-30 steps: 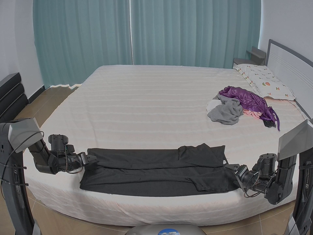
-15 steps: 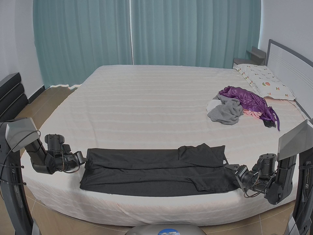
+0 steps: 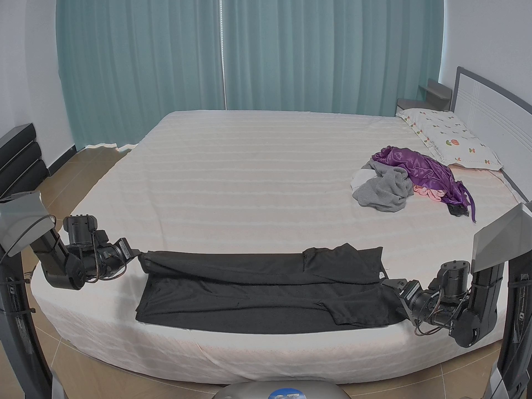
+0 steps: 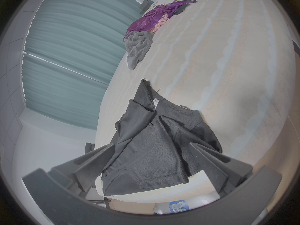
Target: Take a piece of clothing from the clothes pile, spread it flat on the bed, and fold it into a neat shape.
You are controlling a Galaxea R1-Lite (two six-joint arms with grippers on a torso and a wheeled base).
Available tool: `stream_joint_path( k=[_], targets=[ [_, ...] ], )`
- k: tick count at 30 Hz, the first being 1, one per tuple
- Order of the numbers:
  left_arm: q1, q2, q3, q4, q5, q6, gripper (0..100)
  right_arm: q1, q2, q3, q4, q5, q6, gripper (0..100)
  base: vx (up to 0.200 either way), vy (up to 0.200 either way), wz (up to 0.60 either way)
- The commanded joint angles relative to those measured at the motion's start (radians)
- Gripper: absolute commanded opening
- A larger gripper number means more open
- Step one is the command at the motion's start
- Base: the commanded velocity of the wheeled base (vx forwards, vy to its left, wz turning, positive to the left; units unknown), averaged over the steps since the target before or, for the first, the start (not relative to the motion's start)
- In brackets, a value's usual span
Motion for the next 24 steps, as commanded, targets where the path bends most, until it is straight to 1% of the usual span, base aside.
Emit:
stream_joint_path(
  k=[1, 10, 13, 15, 19, 21, 22, 24],
  targets=[
    [0.008, -0.010, 0.008, -0.006, 0.000, -0.023, 0, 0.000, 0.002, 0.000, 0.000, 0.001, 0.000, 100, 0.000, 0.000, 0.00],
    [0.011, -0.006, 0.022, -0.006, -0.026, -0.034, 0, 0.000, -0.001, -0.014, 0.006, -0.002, -0.001, 100, 0.000, 0.000, 0.00],
    [0.009, -0.006, 0.022, -0.006, -0.026, -0.034, 0, 0.023, -0.024, -0.026, 0.017, -0.018, -0.001, 100, 0.000, 0.000, 0.00],
    [0.009, -0.006, 0.024, -0.006, -0.026, -0.034, 0, 0.037, -0.040, -0.051, 0.034, -0.044, -0.003, 100, 0.000, 0.000, 0.00],
    [0.009, -0.008, 0.022, -0.006, -0.026, -0.046, 0, 0.049, -0.052, -0.129, 0.135, -0.087, -0.009, 100, 0.000, 0.000, 0.00],
    [0.009, -0.010, 0.022, -0.006, -0.026, -0.055, 0, 0.056, -0.061, -0.176, 0.202, -0.107, -0.009, 100, 0.000, 0.000, 0.00],
    [0.009, -0.008, 0.022, -0.006, -0.025, -0.057, 0, 0.060, -0.067, -0.225, 0.267, -0.121, -0.009, 100, 0.000, 0.000, 0.00],
    [0.009, -0.008, 0.022, -0.006, -0.025, -0.057, 0, 0.066, -0.066, -0.279, 0.333, -0.130, -0.009, 100, 0.000, 0.000, 0.00]
  ],
)
